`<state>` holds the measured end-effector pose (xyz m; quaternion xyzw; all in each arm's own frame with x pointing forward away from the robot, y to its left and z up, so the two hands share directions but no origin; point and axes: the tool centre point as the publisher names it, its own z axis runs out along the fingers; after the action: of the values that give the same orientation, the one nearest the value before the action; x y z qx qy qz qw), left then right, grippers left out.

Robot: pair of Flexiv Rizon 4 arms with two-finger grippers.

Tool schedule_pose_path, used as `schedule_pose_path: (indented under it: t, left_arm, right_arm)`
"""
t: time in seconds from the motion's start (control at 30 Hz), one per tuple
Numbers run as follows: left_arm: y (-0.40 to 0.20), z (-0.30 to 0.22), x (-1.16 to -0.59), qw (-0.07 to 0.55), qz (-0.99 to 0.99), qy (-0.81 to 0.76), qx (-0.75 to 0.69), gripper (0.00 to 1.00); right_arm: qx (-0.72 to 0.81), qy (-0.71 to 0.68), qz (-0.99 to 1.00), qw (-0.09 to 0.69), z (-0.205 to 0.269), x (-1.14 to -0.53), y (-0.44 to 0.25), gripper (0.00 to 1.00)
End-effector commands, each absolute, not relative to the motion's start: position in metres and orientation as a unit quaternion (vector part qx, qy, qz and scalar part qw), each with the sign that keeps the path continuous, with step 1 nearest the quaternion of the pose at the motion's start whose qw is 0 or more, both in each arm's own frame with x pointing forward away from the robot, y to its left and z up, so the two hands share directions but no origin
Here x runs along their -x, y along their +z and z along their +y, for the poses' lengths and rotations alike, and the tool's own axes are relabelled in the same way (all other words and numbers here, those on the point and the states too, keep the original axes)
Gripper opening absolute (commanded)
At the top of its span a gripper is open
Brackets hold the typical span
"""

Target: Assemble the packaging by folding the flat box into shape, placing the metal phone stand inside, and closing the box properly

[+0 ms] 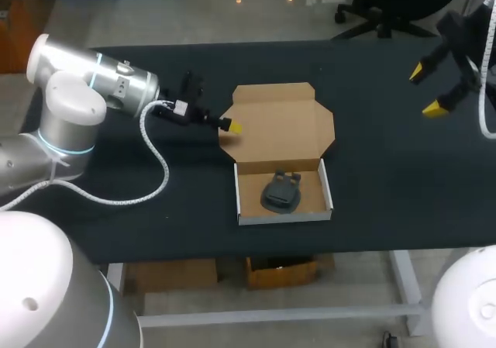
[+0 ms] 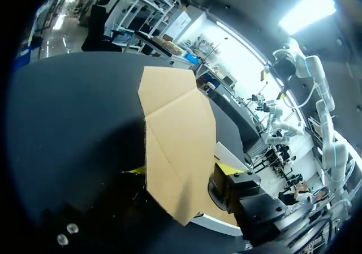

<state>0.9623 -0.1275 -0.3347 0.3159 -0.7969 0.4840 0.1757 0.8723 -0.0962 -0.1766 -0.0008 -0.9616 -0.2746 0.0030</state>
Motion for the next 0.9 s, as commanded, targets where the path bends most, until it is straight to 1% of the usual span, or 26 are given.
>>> schedule_pose_path:
  t: [0.03,0.2,0.3,0.43,0.7,0.8,0.9]
  left_arm:
    - [-0.333,-0.128,-0.960,0.177,-0.799,0.485,-0.309,0.50]
    - [-0.332,-0.133,-0.954,0.176,-0.802,0.487,-0.298,0.42]
    - [-0.331,-0.135,-0.951,0.174,-0.804,0.489,-0.290,0.42]
    - [-0.329,-0.139,-0.949,0.175,-0.807,0.492,-0.276,0.38]
    - [-0.328,-0.144,-0.944,0.174,-0.809,0.496,-0.262,0.23]
    - [-0.328,-0.146,-0.942,0.174,-0.811,0.497,-0.256,0.22]
    - [-0.328,-0.147,-0.941,0.173,-0.811,0.498,-0.254,0.24]
  right_arm:
    - [-0.002,-0.273,-0.962,0.006,-0.095,-0.875,-0.173,1.00]
    - [-0.006,-0.270,-0.963,0.004,-0.093,-0.875,-0.169,1.00]
    - [-0.008,-0.269,-0.963,0.002,-0.091,-0.875,-0.167,1.00]
    - [-0.010,-0.268,-0.963,0.001,-0.090,-0.874,-0.165,1.00]
    - [-0.011,-0.266,-0.964,-0.001,-0.089,-0.873,-0.163,1.00]
    - [-0.012,-0.265,-0.964,-0.001,-0.089,-0.873,-0.163,1.00]
    - [-0.014,-0.264,-0.964,0.000,-0.088,-0.873,-0.163,1.00]
